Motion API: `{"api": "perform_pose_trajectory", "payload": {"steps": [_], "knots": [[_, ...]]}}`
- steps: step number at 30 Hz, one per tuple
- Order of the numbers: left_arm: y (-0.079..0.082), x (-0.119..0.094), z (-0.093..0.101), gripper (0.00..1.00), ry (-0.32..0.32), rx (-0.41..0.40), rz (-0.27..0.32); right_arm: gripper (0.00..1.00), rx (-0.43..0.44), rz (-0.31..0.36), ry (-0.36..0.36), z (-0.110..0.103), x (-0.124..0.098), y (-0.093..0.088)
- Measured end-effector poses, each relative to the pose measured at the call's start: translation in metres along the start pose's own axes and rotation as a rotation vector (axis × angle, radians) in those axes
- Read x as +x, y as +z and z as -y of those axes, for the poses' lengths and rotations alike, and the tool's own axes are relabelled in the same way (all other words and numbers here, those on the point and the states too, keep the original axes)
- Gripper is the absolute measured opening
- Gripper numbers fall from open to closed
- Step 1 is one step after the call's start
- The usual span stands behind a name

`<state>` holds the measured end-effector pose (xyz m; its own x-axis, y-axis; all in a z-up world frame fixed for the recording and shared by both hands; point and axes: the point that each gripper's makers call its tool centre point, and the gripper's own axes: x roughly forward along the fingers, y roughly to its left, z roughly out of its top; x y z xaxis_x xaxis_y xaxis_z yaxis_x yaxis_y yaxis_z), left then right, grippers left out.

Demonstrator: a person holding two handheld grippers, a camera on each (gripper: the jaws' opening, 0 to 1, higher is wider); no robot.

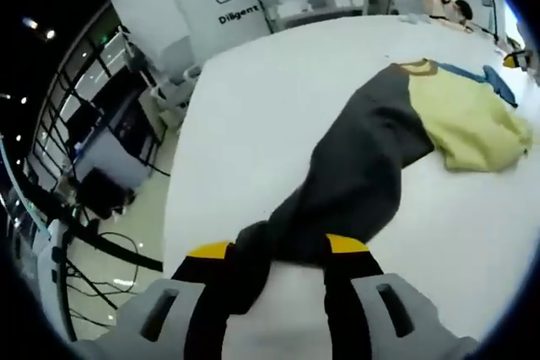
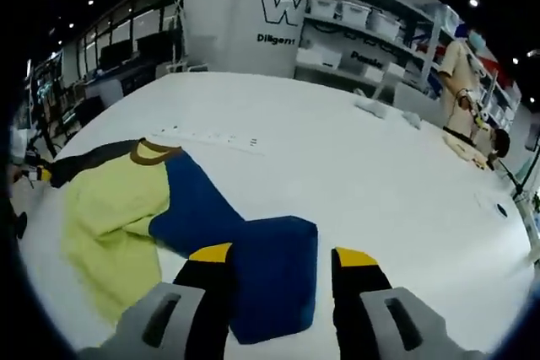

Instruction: Fold the garment on the visible template until the final outline fits inside the template.

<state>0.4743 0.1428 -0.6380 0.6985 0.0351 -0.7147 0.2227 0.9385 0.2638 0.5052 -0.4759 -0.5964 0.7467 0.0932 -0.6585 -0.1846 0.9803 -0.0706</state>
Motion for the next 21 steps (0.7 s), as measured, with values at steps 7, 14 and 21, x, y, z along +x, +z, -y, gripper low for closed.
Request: {"api": "perform_pose_trajectory", "payload": {"steps": [7, 14, 21], "knots": [[0.011, -0.015, 0.027, 0.67, -0.077, -0.068, 0.066, 0.60, -0.013, 0.030, 0.121, -0.040, -0.022, -0.002], [0.027, -0.036, 0.052, 0.82, -0.174, -0.121, 0.128, 0.85, -0.051, 0.035, 0.275, -0.098, -0.045, -0.011], [0.027, -0.050, 0.071, 0.90, -0.216, -0.105, 0.147, 0.88, -0.119, 0.014, 0.369, -0.145, -0.058, -0.026]]}}
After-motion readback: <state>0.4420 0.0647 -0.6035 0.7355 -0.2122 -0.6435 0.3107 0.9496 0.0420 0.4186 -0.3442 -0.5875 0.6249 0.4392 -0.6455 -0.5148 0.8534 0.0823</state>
